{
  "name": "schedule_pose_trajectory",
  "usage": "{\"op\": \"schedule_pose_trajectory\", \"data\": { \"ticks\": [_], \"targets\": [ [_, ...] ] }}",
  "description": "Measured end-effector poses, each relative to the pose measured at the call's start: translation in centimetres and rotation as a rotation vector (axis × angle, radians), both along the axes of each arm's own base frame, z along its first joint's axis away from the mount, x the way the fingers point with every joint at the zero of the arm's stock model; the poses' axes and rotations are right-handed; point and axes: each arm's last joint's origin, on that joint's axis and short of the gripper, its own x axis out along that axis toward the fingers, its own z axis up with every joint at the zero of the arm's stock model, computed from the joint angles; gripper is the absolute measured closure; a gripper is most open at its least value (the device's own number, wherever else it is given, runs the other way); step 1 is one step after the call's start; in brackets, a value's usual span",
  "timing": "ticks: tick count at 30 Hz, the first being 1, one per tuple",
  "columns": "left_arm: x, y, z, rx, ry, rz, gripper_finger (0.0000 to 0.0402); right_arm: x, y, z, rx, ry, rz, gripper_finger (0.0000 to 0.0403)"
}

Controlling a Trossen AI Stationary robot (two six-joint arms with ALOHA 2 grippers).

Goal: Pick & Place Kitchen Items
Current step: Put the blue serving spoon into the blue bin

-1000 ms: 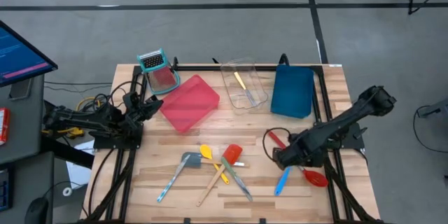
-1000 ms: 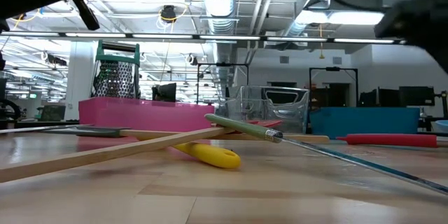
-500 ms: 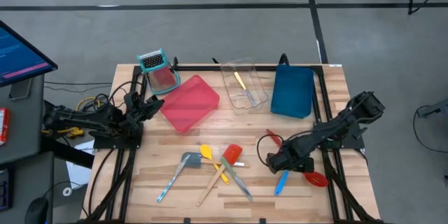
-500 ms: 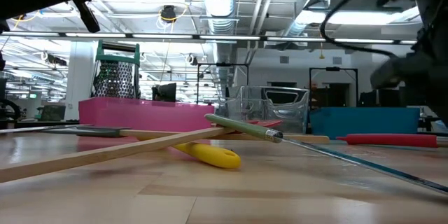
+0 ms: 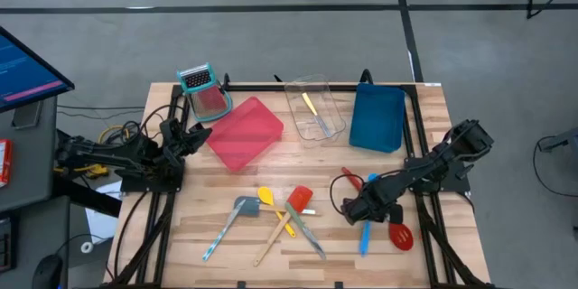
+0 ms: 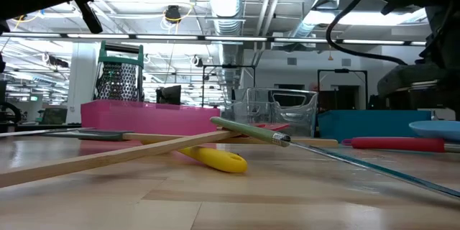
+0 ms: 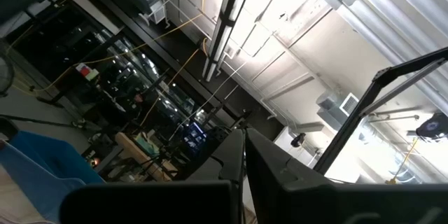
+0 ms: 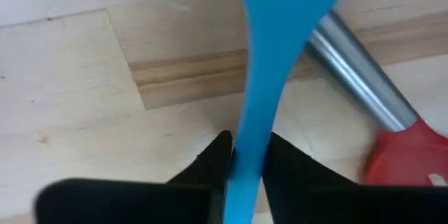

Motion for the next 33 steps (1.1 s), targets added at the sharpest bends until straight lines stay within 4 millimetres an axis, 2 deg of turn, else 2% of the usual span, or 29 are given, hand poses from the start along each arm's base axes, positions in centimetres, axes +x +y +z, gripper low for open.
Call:
{"op": "schedule_pose_trajectory", "data": {
  "ticks": [7,11,14,22,27,33],
  "targets": [
    [0.0,0.0,0.0,0.0,0.0,0.0,0.0399,-0.3,-0.3,1.8,-0.019,-0.101,0.016,0.0353],
    [0.0,0.0,0.0,0.001,0.0,0.0,0.0399,-0.6,-0.7,4.1,-0.023,-0.228,0.064,0.0342],
    [0.0,0.0,0.0,0.001,0.0,-0.001,0.0399,-0.9,-1.2,6.7,-0.06,-0.377,0.1,0.0346],
    [0.0,0.0,0.0,0.013,0.004,0.007,0.0399,-3.0,-3.3,12.7,-0.238,-0.746,0.188,0.0347],
    [0.0,0.0,0.0,0.016,0.004,0.009,0.0399,-3.8,-4.9,14.7,-0.372,-0.885,0.203,0.0347],
    [0.0,0.0,0.0,0.015,0.004,0.008,0.0399,-2.9,-6.4,16.7,-0.523,-1.055,0.313,0.0347]
  ]
}}
